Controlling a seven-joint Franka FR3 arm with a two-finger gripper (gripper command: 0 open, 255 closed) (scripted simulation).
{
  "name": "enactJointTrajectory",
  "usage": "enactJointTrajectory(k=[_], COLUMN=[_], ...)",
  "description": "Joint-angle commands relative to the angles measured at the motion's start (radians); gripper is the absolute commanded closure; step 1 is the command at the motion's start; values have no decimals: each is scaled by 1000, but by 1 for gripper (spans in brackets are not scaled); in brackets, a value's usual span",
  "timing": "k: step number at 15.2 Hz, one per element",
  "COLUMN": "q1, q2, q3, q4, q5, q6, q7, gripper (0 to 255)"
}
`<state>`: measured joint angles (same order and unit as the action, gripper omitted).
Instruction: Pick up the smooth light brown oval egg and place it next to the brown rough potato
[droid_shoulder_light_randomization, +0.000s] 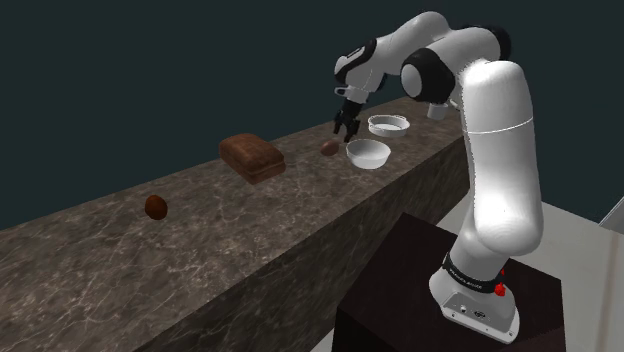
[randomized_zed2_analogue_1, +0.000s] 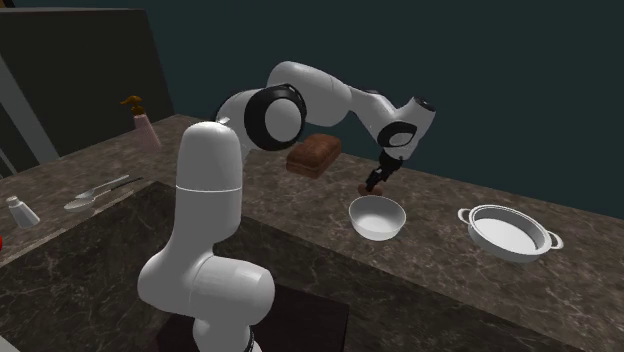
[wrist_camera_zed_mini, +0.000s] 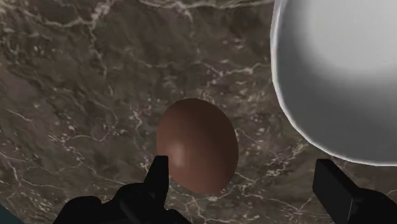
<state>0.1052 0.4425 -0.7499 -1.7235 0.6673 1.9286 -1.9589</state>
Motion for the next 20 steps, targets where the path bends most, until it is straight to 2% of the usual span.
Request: enactJointTrajectory(k=[1, 2, 10, 17, 18, 20], q1=[-71, -87, -77, -77, -77, -77], q2=[109, 133, 170, 170, 170, 171], q3=[40, 51, 77, 77, 77, 78], q4=[119, 149, 110, 110, 109, 109], q5=[50, 58, 93, 93, 93, 94], q6=[-45, -55, 15, 15, 16, 17], q7=[-64, -75, -95, -95, -95, -96], gripper=[0, 0, 0, 0, 255, 255])
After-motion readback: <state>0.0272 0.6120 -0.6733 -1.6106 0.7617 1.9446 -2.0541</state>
